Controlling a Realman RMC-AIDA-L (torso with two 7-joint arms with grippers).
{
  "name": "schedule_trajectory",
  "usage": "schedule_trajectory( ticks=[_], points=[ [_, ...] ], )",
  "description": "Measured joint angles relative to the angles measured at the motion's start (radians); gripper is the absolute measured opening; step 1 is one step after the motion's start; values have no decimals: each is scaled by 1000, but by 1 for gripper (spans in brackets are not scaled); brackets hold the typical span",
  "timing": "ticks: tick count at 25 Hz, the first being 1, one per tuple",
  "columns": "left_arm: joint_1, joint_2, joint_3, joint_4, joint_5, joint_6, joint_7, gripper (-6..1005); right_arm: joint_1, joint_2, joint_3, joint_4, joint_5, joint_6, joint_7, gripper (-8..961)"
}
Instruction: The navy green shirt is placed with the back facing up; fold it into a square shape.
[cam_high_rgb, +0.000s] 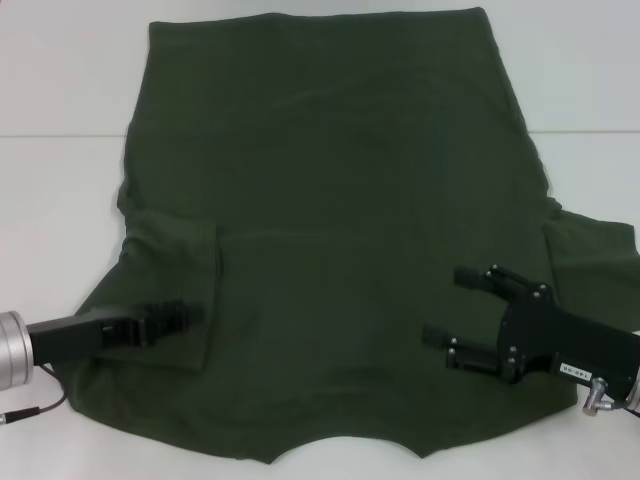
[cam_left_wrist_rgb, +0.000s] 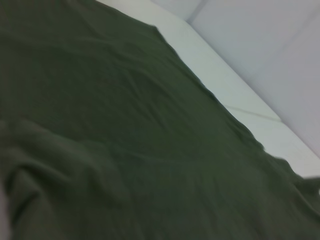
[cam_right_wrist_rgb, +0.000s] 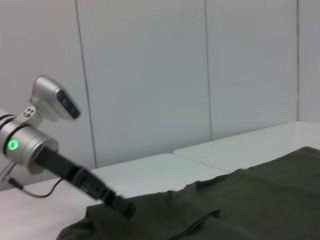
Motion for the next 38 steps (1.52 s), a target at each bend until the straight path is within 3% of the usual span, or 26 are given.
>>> schedule_trajectory(
  ticks=[8, 11, 15, 19, 21, 26, 32, 35, 38],
  points=[
    [12, -4, 19, 20, -8, 68, 96, 424, -3, 1, 0, 4, 24, 16, 8, 858],
    [12, -3, 9, 21, -35, 123, 187, 580, -4, -1, 2, 3, 47, 20, 71, 858],
    [14, -18, 11, 5, -79, 222, 373, 754, -8, -8, 1, -60, 70, 25, 315, 857],
    [21, -53, 25, -6, -84, 256, 547, 893, -19, -10, -10, -229, 39, 26, 639, 856],
    [21, -57, 48, -9, -81, 253, 558, 911, -23, -16, -11, -337, -14, 26, 827, 856],
    [17, -58, 82, -19, -82, 263, 562, 936, -6, -66, -20, -577, -191, 13, 1243, 855],
    [17, -59, 93, -27, -83, 278, 560, 937, 43, -161, -134, -748, -421, -10, 1618, 854],
    [20, -58, 124, -28, -80, 279, 559, 937, 86, -189, -171, -768, -545, -33, 1681, 853],
    [22, -58, 133, -33, -80, 277, 563, 938, 138, -194, -175, -772, -666, -36, 1685, 852]
  ],
)
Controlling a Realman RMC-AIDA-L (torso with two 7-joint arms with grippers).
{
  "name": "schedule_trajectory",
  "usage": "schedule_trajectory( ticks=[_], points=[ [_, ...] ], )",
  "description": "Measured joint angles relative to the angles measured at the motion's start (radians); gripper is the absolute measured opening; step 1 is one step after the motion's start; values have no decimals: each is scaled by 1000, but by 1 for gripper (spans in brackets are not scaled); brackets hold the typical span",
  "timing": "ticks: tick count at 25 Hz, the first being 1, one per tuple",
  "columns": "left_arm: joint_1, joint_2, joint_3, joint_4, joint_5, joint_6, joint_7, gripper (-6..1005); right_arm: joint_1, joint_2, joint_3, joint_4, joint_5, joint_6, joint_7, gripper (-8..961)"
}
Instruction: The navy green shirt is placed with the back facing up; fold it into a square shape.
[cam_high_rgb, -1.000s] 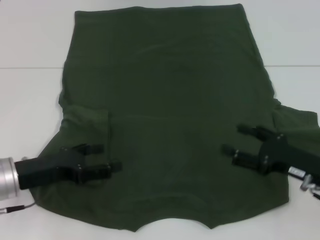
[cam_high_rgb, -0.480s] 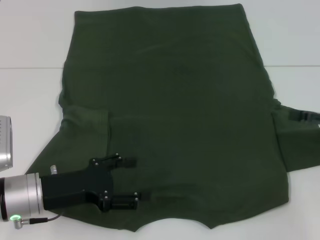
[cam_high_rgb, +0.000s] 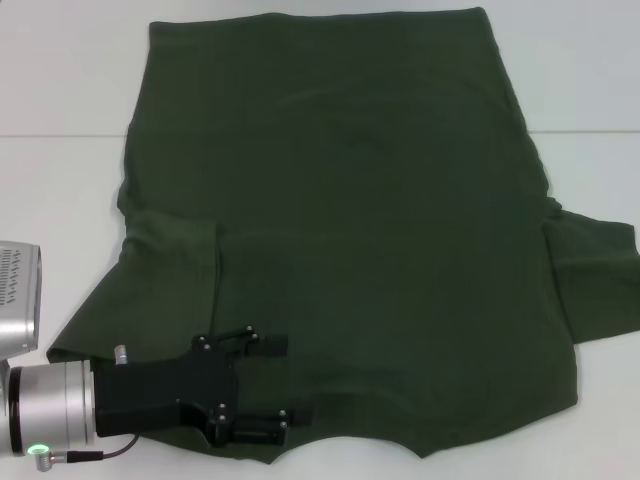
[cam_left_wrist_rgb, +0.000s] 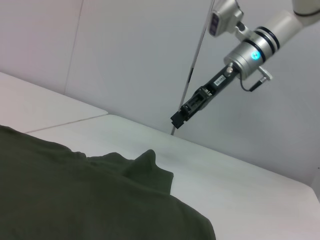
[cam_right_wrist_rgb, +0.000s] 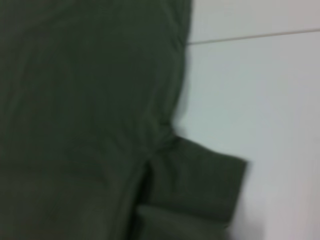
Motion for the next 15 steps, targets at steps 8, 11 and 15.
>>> schedule_trajectory(
  ticks=[8, 11, 15],
  points=[
    [1, -1, -3, -7, -6, -11, 4, 937, 68, 19, -65, 92, -119, 101, -18, 851],
    [2, -1, -6, -7, -7, -12, 4, 937, 73, 21, -79, 148, -116, 150, -29, 850],
    [3, -1, -7, -13, -8, -19, 4, 936, 86, 25, -81, 218, -113, 217, -44, 850]
  ],
)
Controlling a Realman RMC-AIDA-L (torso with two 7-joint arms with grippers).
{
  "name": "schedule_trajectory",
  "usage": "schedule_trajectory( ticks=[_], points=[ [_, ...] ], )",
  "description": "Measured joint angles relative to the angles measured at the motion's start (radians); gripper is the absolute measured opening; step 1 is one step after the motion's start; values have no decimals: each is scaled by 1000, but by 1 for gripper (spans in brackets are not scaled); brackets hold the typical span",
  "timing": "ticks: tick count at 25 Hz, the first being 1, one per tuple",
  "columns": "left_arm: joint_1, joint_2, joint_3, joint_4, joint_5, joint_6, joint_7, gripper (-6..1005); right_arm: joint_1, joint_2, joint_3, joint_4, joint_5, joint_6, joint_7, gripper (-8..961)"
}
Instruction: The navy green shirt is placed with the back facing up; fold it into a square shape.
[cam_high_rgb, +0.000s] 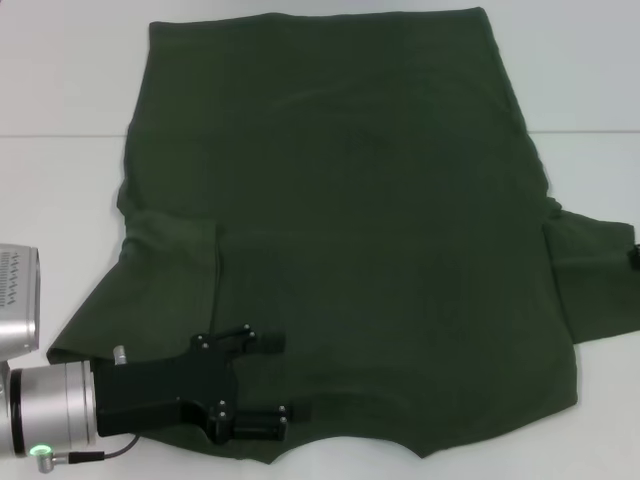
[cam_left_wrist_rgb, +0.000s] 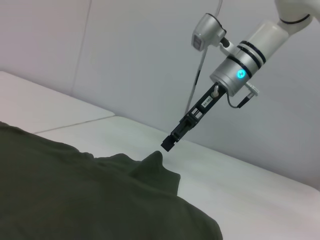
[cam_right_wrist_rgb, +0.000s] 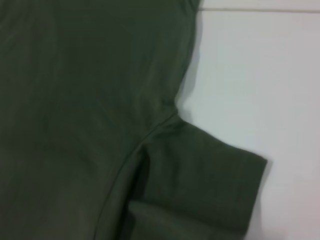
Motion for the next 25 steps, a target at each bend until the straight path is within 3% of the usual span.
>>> schedule_trajectory(
  ticks=[12, 25],
  points=[
    [1, 0, -1, -7, -1, -8, 2, 937, 27, 24, -10, 89, 3, 88, -9, 847],
    [2, 0, -1, -7, -1, -18, 2, 938, 19, 27, -26, 93, -12, 107, -19, 845]
  ],
)
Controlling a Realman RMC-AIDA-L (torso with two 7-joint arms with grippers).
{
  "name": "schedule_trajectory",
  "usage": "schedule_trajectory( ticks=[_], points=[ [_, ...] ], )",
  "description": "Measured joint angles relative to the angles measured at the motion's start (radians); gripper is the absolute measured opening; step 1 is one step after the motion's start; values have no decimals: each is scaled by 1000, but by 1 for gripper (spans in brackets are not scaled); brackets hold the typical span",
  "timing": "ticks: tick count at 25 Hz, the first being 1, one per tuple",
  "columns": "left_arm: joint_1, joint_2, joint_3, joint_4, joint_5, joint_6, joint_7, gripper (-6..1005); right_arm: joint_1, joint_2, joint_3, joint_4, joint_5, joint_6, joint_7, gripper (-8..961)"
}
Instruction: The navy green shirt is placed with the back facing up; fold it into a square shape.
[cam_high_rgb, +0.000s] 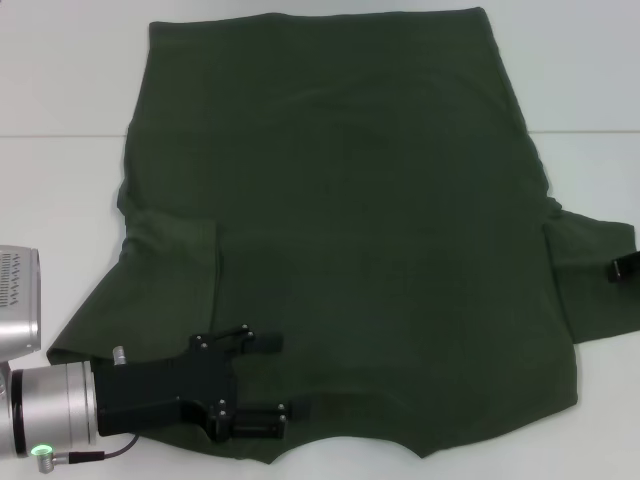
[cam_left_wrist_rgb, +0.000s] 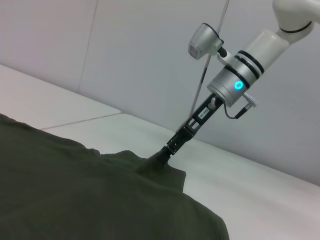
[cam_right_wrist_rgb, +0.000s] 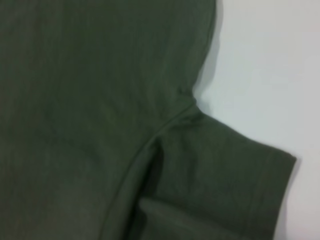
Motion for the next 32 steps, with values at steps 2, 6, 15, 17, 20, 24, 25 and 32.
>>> schedule_trajectory(
  ticks=[2, 6, 15, 17, 20, 24, 25, 32],
  points=[
    [0, 0, 0, 0, 0, -1, 0, 938, 0, 0, -7, 6, -17, 3, 0, 845],
    [0, 0, 0, 0, 0, -1, 0, 938, 5, 6, -15, 12, -49, 17, 4, 800],
    [0, 0, -2, 1, 0, -5, 0, 938, 7, 8, -15, 2, -52, 17, 9, 426],
    [1, 0, -2, 1, 0, -6, 0, 938, 7, 8, -15, 2, -53, 18, 9, 261],
    [1, 0, -2, 1, 0, -6, -2, 937, 8, 8, -15, 2, -53, 20, 9, 109],
    [1, 0, -2, 1, 0, -6, -3, 937, 7, 8, -15, 2, -53, 20, 9, 54],
    [1, 0, -2, 1, 0, -6, -3, 937, 6, 8, -15, 2, -53, 20, 9, 54],
    [4, 0, -2, 0, 0, -8, -2, 936, -1, 4, -6, -15, -47, 21, 4, 53]
  ],
)
